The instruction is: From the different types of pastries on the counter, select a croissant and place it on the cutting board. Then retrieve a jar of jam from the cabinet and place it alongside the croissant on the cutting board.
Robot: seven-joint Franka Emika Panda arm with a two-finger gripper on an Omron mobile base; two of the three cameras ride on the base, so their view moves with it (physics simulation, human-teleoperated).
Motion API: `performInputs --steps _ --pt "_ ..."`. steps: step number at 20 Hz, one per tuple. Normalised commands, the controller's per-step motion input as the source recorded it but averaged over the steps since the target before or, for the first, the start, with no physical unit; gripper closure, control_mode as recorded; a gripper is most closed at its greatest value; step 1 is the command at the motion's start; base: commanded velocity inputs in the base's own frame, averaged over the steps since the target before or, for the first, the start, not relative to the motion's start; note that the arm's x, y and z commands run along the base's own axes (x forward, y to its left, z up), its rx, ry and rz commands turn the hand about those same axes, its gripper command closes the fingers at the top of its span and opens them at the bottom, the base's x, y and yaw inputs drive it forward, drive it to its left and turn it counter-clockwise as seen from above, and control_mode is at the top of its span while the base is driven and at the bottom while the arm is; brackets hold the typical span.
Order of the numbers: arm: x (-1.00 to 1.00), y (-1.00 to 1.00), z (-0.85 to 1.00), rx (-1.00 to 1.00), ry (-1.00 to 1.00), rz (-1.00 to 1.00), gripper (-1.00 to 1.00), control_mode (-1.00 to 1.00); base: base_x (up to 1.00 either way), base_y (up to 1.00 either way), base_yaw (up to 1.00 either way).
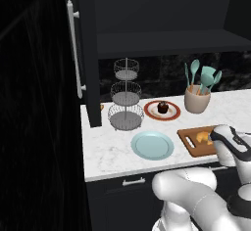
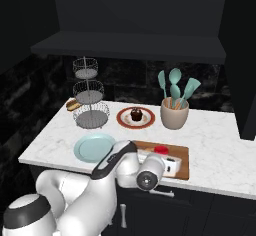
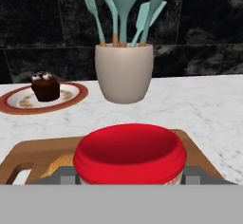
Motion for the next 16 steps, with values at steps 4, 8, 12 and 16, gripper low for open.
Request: performInputs --steps 4,8,12,16 --pt "0.04 -0.1 -0.19 -0.03 -0.07 0.02 1.0 -1.0 0.0 0.0 0.0" --pt "0.14 -0.04 -0.32 -0.03 -0.07 0.03 1.0 -1.0 0.0 0.0 0.0" --pt "0.32 -0.01 -0.37 -0.02 -0.05 0.05 1.0 -1.0 0.0 0.0 0.0" --pt "0.36 -0.09 -0.26 -0.01 -0.05 0.05 1.0 -1.0 0.0 0.0 0.0"
